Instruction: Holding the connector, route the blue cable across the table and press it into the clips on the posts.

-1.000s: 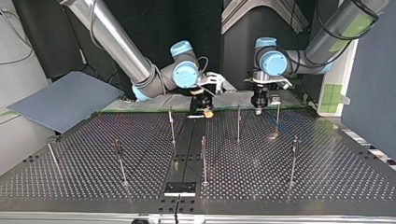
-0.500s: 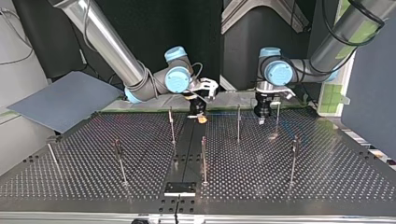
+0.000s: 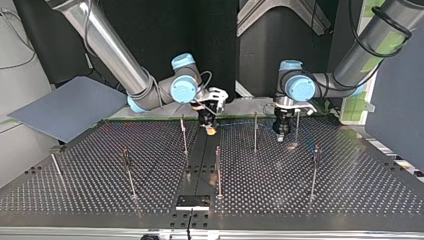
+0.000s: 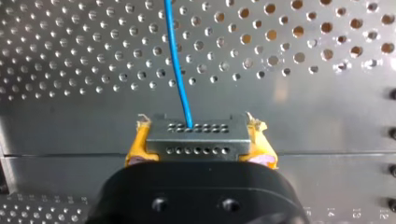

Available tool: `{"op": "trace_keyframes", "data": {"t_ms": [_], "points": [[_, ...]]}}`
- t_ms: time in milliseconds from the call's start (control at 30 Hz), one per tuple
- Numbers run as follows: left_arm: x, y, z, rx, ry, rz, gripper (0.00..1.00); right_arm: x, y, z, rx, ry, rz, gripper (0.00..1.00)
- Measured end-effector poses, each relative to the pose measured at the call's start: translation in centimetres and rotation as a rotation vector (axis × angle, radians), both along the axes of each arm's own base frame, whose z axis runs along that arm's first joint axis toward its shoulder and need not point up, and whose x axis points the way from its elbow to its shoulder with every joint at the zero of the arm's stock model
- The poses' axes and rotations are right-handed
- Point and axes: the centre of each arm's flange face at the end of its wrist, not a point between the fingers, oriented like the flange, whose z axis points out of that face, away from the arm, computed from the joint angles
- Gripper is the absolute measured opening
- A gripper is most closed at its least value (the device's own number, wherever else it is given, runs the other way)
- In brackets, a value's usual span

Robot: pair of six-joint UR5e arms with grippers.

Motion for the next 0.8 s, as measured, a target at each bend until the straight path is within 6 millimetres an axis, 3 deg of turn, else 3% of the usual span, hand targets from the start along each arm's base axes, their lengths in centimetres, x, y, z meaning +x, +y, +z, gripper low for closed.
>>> {"op": "trace_keyframes", "data": {"t_ms": [100, 133, 167, 200, 267, 300, 367, 400, 433, 467, 800], "points": [[0.0, 0.0, 0.0, 0.001, 0.002, 0.0, 0.05, -0.2, -0.2, 0.0, 0.0, 0.0, -0.004, 0.0], [0.0, 0.0, -0.1, 0.003, 0.004, 0.0, 0.14, -0.2, -0.3, 0.0, 0.0, 0.0, -0.004, 0.0], [-0.1, 0.0, -0.1, 0.006, 0.007, -0.001, 0.31, -0.2, -0.3, 0.0, 0.0, 0.0, -0.005, 0.0], [-0.1, -0.1, -0.1, 0.01, 0.011, -0.002, 0.31, -0.3, -0.3, 0.0, 0.0, 0.0, -0.006, 0.0], [-0.3, -0.2, -0.3, 0.023, 0.023, -0.005, 0.5, -0.3, -0.4, 0.0, 0.0, 0.0, -0.007, 0.0], [-0.5, -0.3, -0.4, 0.029, 0.031, -0.007, 0.5, -0.4, -0.5, 0.0, 0.0, 0.0, -0.008, 0.0], [-0.9, -0.5, -0.7, 0.045, 0.051, -0.011, 0.75, -0.4, -0.6, 0.0, 0.001, 0.0, -0.01, 0.0], [-1.1, -0.6, -0.9, 0.052, 0.061, -0.011, 0.75, -0.5, -0.6, 0.0, 0.001, 0.0, -0.01, 0.0], [-1.4, -0.7, -1.1, 0.06, 0.071, -0.01, 0.95, -0.5, -0.6, 0.0, 0.001, -0.001, -0.011, 0.0], [-1.7, -0.7, -1.3, 0.07, 0.084, -0.007, 1.0, -0.5, -0.7, 0.0, 0.001, -0.001, -0.012, 0.0], [-3.5, -1.8, -2.1, 0.152, 0.175, 0.001, 1.0, -0.9, -1.2, 0.0, 0.001, -0.001, -0.02, 0.0]]}}
